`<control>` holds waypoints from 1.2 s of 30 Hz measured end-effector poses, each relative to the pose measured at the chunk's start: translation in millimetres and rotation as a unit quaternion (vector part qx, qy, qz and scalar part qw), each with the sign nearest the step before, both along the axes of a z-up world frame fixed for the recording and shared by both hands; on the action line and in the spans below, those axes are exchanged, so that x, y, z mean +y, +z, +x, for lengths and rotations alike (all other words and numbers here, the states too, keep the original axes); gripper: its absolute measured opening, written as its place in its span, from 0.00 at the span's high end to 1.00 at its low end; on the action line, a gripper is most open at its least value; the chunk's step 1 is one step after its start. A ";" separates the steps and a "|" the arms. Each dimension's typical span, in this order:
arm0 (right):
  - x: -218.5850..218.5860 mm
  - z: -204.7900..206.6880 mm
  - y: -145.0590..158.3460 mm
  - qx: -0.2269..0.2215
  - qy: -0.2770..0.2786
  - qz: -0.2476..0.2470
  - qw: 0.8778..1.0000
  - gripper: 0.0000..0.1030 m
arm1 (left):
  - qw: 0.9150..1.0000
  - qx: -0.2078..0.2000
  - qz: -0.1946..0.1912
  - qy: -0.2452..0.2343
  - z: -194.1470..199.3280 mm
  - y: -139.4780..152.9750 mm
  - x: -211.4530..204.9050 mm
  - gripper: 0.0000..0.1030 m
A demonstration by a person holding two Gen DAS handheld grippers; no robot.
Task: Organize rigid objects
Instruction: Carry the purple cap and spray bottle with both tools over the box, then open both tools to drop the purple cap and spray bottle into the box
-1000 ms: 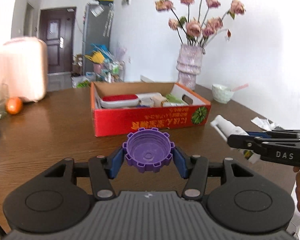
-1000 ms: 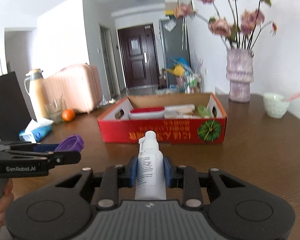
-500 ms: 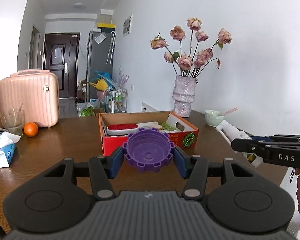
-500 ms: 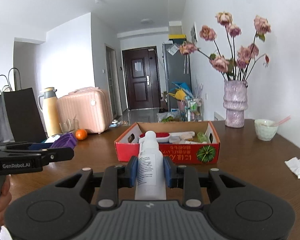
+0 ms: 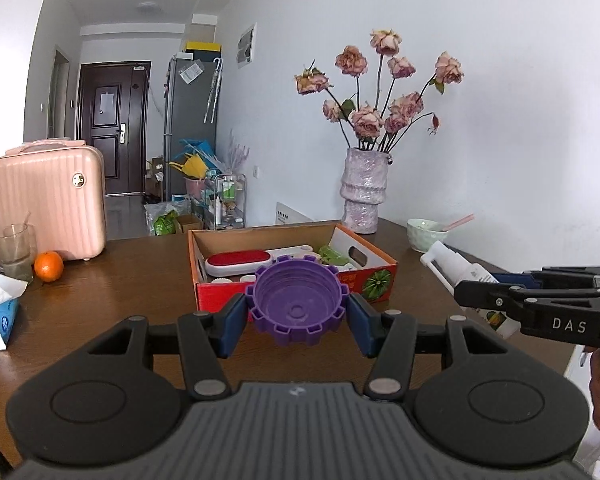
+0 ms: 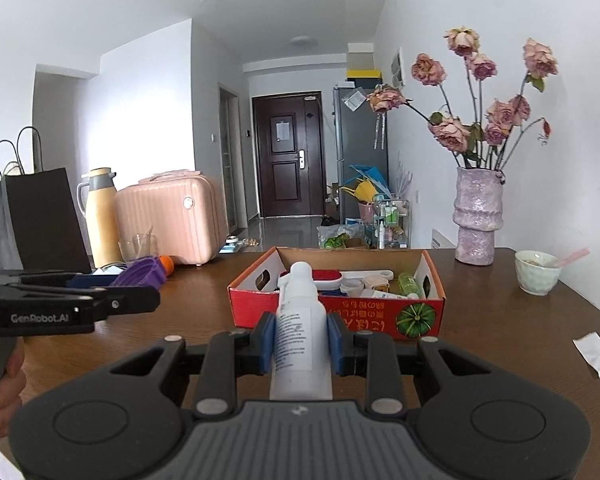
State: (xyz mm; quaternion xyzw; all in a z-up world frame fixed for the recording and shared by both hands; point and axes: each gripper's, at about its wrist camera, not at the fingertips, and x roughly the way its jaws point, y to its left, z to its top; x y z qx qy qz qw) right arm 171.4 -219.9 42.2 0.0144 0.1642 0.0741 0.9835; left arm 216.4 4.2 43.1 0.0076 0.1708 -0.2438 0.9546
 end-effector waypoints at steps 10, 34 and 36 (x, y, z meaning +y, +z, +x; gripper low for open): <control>-1.4 103.4 2.9 0.024 0.042 -0.077 0.996 0.74 | 1.000 0.013 0.017 -0.005 93.6 -1.5 -15.1 0.46; 3.5 347.2 -68.9 0.182 0.162 -0.040 0.969 0.74 | 0.990 0.131 0.048 -0.032 283.7 -61.5 -48.6 0.36; -0.1 347.2 -72.5 0.183 0.156 -0.038 0.970 0.72 | 0.989 0.133 0.051 -0.032 285.5 -65.3 -50.2 0.30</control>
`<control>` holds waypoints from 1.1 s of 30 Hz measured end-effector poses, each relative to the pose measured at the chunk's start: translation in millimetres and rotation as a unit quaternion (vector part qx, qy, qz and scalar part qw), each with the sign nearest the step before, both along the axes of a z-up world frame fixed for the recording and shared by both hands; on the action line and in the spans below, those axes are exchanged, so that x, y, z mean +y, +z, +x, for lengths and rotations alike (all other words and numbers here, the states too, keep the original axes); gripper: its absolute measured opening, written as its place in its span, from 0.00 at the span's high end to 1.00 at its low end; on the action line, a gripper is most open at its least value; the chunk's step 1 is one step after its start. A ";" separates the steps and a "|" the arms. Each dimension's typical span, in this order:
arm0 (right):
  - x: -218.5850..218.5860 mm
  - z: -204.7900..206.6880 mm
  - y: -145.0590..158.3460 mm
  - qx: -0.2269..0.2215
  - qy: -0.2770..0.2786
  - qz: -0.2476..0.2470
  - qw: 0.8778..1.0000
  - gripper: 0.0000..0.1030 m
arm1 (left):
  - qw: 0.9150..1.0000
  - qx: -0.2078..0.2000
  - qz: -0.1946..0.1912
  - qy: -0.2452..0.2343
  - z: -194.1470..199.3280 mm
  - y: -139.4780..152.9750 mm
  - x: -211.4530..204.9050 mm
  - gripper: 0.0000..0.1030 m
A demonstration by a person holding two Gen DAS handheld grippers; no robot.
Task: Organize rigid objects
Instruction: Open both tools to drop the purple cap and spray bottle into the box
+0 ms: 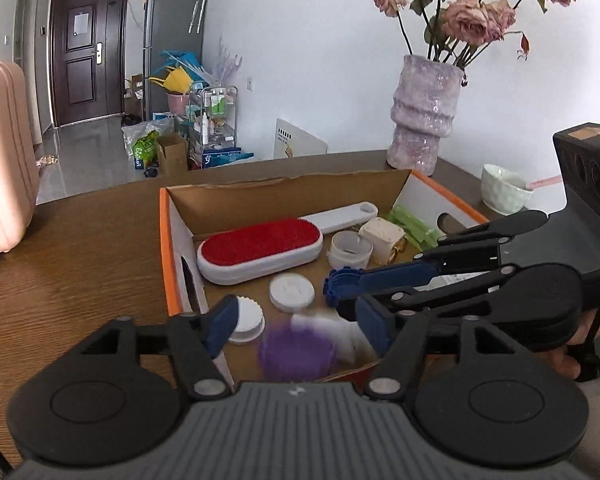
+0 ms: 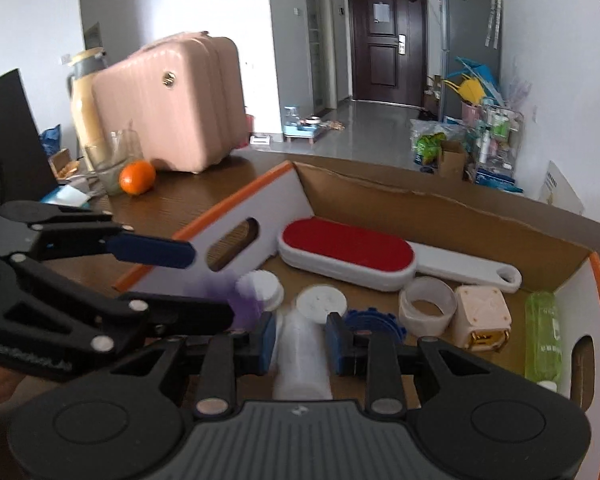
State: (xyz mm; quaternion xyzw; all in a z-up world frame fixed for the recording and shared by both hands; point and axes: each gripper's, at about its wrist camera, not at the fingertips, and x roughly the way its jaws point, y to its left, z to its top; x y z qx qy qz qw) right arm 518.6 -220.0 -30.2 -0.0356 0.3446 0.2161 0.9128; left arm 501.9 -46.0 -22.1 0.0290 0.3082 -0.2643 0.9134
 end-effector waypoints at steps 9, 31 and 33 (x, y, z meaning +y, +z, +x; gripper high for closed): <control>-46.6 -17.7 24.1 -0.024 -0.081 0.024 0.996 0.57 | 1.000 -0.010 -0.018 0.018 -1.6 15.5 5.0 0.19; -80.5 -188.3 86.7 -0.126 -0.262 -0.006 0.957 0.34 | 0.983 -0.146 -0.020 0.113 -135.1 77.3 11.0 0.00; -76.0 -201.9 86.8 -0.134 -0.267 -0.005 0.954 0.33 | 0.980 -0.162 -0.022 0.118 -149.0 76.0 11.3 0.00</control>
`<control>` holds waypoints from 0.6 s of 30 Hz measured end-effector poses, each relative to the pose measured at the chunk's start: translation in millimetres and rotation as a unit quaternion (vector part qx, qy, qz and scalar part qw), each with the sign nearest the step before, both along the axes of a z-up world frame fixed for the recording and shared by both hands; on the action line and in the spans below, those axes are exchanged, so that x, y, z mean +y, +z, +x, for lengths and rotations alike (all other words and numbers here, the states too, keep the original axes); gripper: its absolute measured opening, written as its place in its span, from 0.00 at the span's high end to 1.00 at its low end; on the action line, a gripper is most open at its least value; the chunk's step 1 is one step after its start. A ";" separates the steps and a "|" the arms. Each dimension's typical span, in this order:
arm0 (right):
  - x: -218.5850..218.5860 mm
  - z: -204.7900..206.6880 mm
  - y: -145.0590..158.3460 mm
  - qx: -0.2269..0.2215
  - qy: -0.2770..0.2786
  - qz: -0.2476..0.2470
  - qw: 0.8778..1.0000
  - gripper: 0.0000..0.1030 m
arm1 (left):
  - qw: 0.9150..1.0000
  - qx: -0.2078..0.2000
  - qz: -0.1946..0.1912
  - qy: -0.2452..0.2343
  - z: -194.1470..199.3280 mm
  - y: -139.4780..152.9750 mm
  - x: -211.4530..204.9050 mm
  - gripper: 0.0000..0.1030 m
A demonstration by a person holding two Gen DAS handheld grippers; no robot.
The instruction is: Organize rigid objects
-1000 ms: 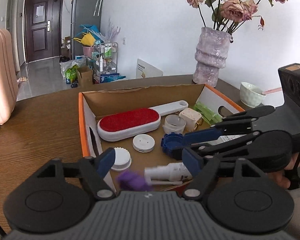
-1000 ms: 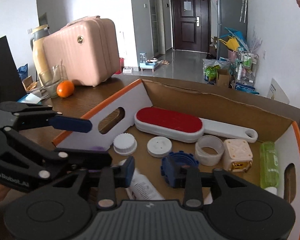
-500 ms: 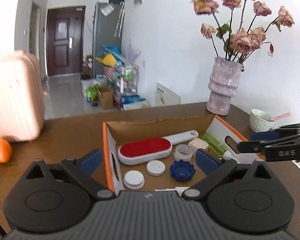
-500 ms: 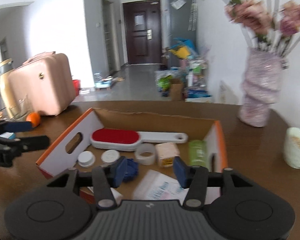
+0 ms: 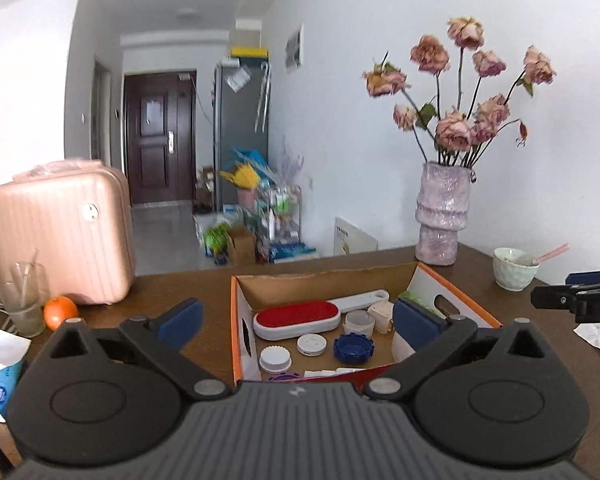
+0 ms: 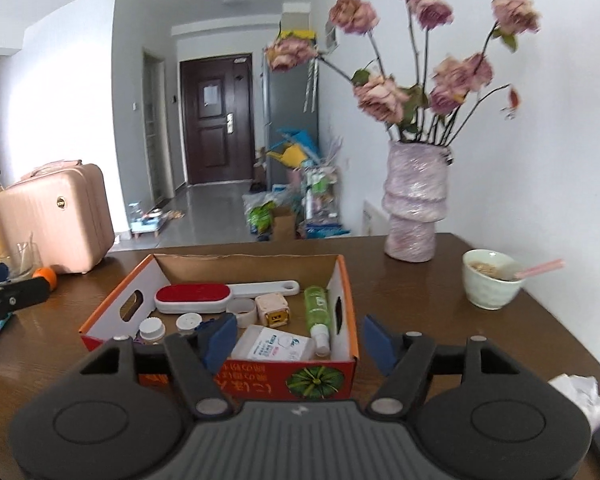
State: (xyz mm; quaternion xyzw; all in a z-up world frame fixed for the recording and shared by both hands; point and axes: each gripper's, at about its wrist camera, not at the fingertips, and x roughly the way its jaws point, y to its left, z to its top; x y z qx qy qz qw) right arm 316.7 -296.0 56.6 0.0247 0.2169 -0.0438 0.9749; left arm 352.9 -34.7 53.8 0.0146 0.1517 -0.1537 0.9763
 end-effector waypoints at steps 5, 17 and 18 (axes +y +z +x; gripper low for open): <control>11.7 -41.4 -5.2 -0.063 -0.012 0.001 0.998 0.20 | 0.999 -0.044 -0.015 -0.002 -35.9 -5.8 4.3 0.00; 39.6 -141.5 -36.9 -0.119 -0.016 0.004 0.993 0.12 | 0.997 -0.074 -0.031 0.010 -127.5 -30.5 24.1 0.00; 42.6 -150.7 -38.8 -0.117 -0.022 0.002 0.993 0.12 | 0.997 -0.073 -0.033 0.014 -136.8 -31.7 27.2 0.00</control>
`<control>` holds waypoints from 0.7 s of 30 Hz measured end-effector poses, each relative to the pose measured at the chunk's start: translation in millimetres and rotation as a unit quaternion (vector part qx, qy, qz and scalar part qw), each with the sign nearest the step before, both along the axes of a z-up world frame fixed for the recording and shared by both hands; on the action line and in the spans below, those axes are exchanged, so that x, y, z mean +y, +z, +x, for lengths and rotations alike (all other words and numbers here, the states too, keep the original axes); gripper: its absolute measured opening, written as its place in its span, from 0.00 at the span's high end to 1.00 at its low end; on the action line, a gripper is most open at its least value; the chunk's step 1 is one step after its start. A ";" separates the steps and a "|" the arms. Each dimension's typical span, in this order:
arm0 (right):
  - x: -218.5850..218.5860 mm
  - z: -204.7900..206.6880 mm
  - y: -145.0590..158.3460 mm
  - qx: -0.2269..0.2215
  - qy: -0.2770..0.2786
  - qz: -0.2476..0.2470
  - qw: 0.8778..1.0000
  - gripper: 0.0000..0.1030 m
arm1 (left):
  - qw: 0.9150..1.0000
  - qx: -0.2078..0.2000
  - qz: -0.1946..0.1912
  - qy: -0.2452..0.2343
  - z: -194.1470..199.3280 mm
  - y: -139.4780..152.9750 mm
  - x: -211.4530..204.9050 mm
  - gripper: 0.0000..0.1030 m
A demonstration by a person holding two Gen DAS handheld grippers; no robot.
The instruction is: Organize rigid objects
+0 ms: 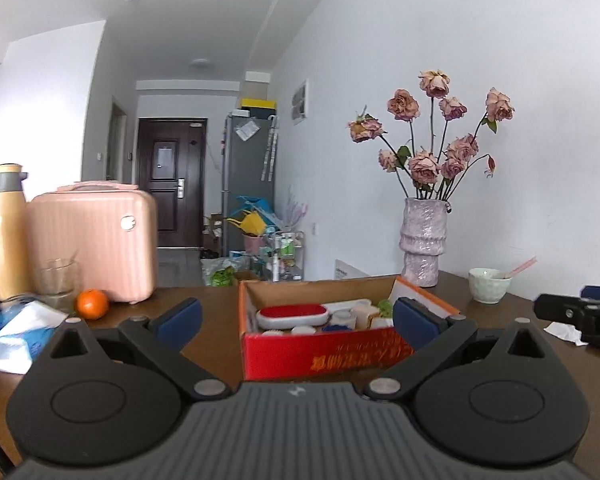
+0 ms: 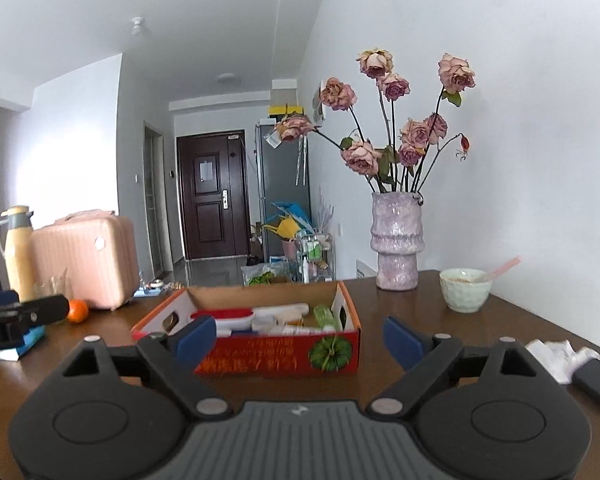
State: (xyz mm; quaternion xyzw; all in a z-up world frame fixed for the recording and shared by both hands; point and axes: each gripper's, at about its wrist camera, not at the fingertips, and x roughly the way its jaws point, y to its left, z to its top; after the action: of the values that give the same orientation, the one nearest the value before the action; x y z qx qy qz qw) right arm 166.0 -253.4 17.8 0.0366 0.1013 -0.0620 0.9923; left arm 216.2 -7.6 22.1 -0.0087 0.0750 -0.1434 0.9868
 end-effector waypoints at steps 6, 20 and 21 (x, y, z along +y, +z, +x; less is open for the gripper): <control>14.4 -56.0 -15.8 -0.004 -0.007 -0.004 1.000 0.10 | 1.000 -0.004 -0.010 -0.002 -55.0 -3.6 15.4 0.00; 55.7 -131.7 -36.8 -0.001 -0.023 -0.014 1.000 0.06 | 1.000 0.002 0.020 0.007 -148.3 -41.5 33.7 0.00; 58.3 -134.7 -38.5 -0.004 -0.026 -0.013 1.000 0.05 | 1.000 0.004 0.023 0.004 -150.0 -42.9 35.4 0.00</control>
State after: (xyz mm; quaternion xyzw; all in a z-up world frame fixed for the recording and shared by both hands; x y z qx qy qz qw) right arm 31.3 -195.1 -20.7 0.0265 0.0956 -0.0890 0.9911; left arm 66.1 27.9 -20.8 0.0132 0.0822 -0.1379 0.9869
